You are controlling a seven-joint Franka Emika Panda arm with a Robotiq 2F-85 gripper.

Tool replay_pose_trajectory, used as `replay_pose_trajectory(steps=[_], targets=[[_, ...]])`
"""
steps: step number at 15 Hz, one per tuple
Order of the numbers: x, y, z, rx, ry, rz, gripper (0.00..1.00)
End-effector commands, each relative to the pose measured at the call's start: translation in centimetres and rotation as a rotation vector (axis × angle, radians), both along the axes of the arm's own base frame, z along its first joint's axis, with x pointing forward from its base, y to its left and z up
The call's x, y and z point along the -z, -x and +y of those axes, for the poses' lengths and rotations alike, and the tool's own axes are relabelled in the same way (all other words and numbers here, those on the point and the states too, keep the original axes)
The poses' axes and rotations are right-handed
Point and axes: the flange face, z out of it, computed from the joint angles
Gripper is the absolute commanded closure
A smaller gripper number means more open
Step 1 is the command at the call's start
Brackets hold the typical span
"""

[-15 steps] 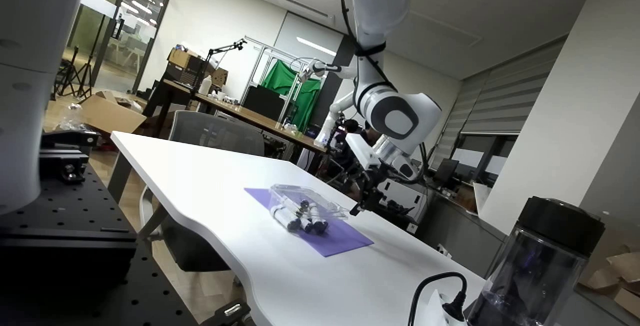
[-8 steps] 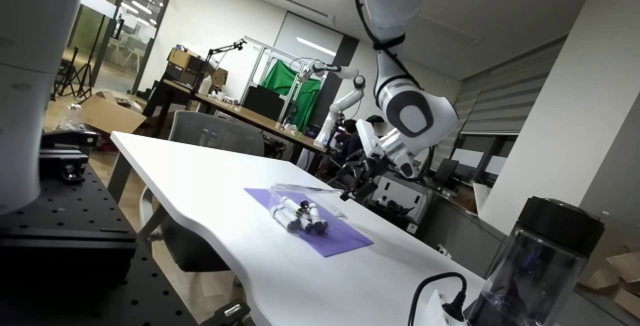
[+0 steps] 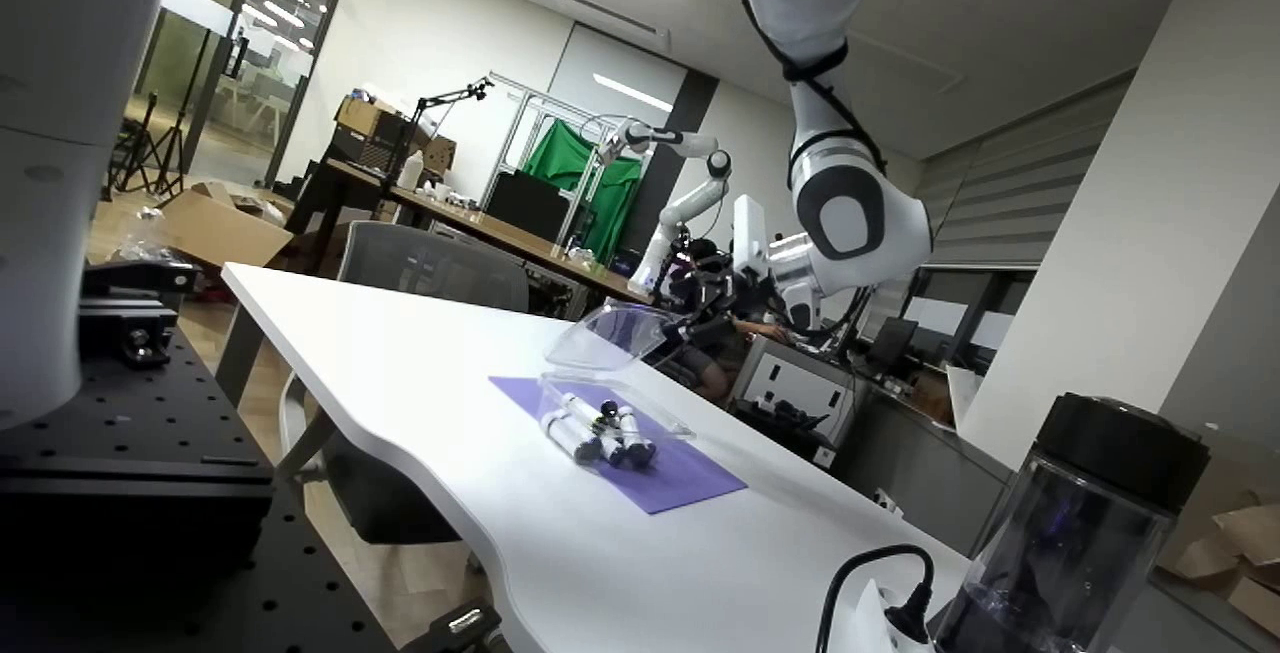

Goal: Open the lid of the plastic container.

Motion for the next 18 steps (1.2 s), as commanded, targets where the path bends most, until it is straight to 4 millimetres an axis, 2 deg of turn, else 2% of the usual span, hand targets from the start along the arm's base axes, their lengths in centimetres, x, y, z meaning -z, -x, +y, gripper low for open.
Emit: replay_pose_trajectory(steps=[1,3,6,8,9,11,13,18], targets=[[-2.6,-1.5,2.9,-0.027,-0.131,0.009,0.00],[-3.2,-1.8,5.8,-0.062,-0.198,0.010,0.00],[-2.6,-1.2,11.1,-0.141,-0.261,0.047,0.00],[-2.5,-1.1,13.3,-0.191,-0.236,0.062,0.00],[-3.2,-1.4,13.7,-0.207,-0.180,0.044,0.00],[-5.0,-1.9,13.6,-0.238,-0.050,0.020,0.00],[-7.0,-2.2,12.4,-0.269,0.057,-0.002,0.00],[-13.9,-2.3,7.1,-0.316,0.345,-0.060,0.00]])
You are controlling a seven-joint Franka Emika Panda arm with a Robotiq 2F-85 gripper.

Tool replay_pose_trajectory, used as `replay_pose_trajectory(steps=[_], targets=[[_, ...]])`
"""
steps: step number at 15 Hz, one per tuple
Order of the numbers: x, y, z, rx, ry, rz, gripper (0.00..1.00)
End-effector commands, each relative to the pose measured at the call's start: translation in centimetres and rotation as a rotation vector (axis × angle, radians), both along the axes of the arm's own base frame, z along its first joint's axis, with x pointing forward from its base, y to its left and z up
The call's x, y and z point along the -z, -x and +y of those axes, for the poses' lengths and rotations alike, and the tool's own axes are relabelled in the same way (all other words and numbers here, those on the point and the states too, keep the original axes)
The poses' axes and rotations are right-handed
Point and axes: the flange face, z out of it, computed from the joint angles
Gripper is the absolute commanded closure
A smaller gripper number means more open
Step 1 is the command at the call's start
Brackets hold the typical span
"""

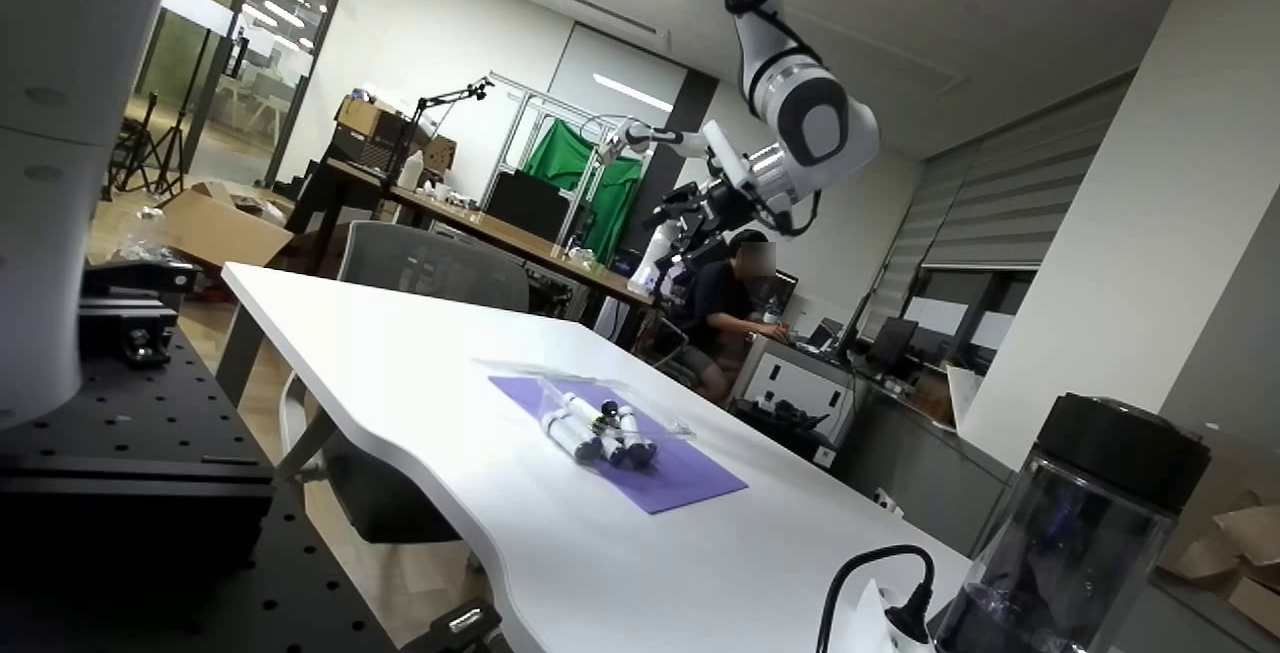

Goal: Open the lid of the plastic container.

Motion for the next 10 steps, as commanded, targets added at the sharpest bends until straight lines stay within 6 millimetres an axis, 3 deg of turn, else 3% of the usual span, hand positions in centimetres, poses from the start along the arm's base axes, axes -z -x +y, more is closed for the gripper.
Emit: replay_pose_trajectory(steps=[1,6,7,10], targets=[[-5.4,-0.2,-3.6,0.003,0.197,-0.062,0.00],[-9.8,-0.1,-7.9,0.013,0.463,-0.196,0.00],[-8.5,-0.2,-7.3,-0.016,0.381,-0.177,0.00],[-9.3,-0.2,-8.2,-0.013,0.434,-0.202,0.00]])
